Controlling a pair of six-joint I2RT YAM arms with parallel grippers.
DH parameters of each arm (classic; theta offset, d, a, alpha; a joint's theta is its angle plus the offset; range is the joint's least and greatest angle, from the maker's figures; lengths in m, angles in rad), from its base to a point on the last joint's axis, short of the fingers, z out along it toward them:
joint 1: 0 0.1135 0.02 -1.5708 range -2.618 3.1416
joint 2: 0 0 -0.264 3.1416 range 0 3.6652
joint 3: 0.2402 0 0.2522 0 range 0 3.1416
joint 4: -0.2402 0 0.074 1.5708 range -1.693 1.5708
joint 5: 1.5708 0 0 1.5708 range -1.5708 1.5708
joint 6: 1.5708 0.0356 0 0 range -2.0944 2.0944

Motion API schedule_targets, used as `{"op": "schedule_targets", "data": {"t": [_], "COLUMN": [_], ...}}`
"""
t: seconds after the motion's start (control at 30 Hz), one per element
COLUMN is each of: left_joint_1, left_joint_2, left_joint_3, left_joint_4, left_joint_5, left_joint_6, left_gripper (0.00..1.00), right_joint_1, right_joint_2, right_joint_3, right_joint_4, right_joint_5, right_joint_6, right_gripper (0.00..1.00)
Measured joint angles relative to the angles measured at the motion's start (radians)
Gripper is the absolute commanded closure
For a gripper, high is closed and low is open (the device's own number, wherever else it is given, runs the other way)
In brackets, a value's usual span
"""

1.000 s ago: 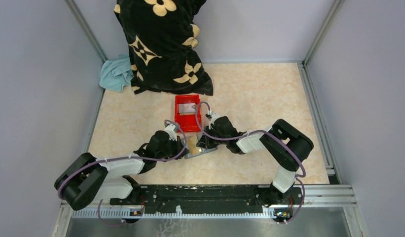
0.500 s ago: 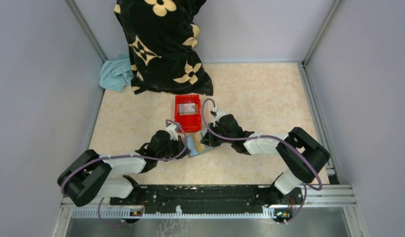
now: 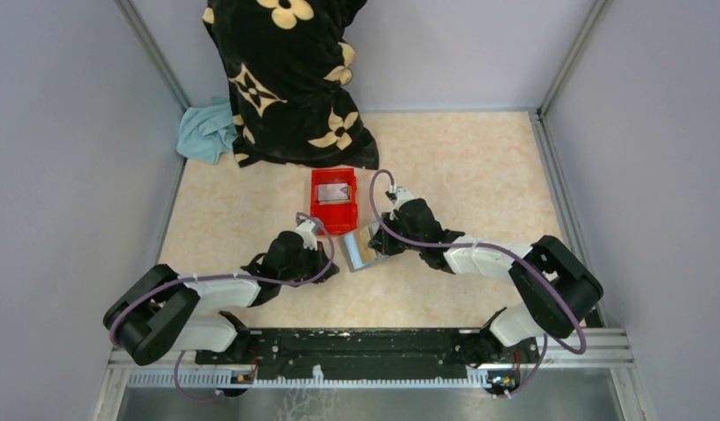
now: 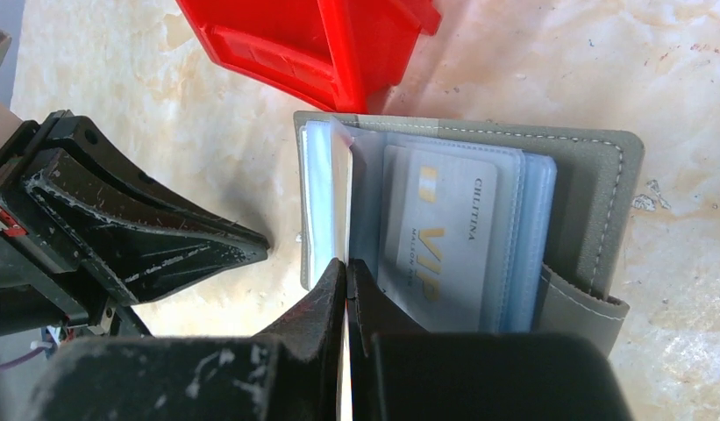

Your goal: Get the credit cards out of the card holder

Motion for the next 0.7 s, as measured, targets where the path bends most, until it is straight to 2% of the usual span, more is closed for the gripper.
{"op": "schedule_targets", "data": {"t": [0.13,0.2,0.27,0.43,0.5,0.53,0.57,0.7], "left_joint_1": [0.0,0.0,0.0,0.0,0.0,0.0,0.0,0.0], "left_joint_2": [0.0,0.0,-0.002,-0.015,-0.027,-0.034,-0.04,-0.079], "left_joint_3": [0.0,0.0,0.0,-0.003,-0.006,-0.006,-0.006,-0.006], "left_joint_4": [-0.001,-0.001,-0.002,-0.016,-0.024,-0.029,-0.032,-0.048], "left_joint_5": [0.008,0.009,0.01,0.012,0.014,0.016,0.018,0.035], "left_joint_6": [0.0,0.0,0.0,-0.001,0.0,0.0,0.0,0.0], "left_gripper": [1.0,1.0,1.0,1.0,1.0,1.0,1.0,1.0], "right_joint_1": [-0.001,-0.002,-0.002,-0.002,-0.002,-0.002,-0.002,-0.002], "right_joint_2": [0.0,0.005,0.018,0.052,0.064,0.069,0.071,0.08], "right_joint_3": [-0.013,-0.019,-0.019,-0.034,-0.041,-0.045,-0.048,-0.061], "right_joint_4": [0.006,0.003,0.001,0.04,0.063,0.074,0.079,0.113], "right_joint_5": [0.0,0.004,0.005,-0.007,-0.015,-0.021,-0.027,-0.059], "right_joint_6": [0.0,0.001,0.001,0.013,0.019,0.023,0.026,0.04], "right_gripper": [0.9,0.92,0.99,1.0,0.92,0.94,1.0,1.0]}}
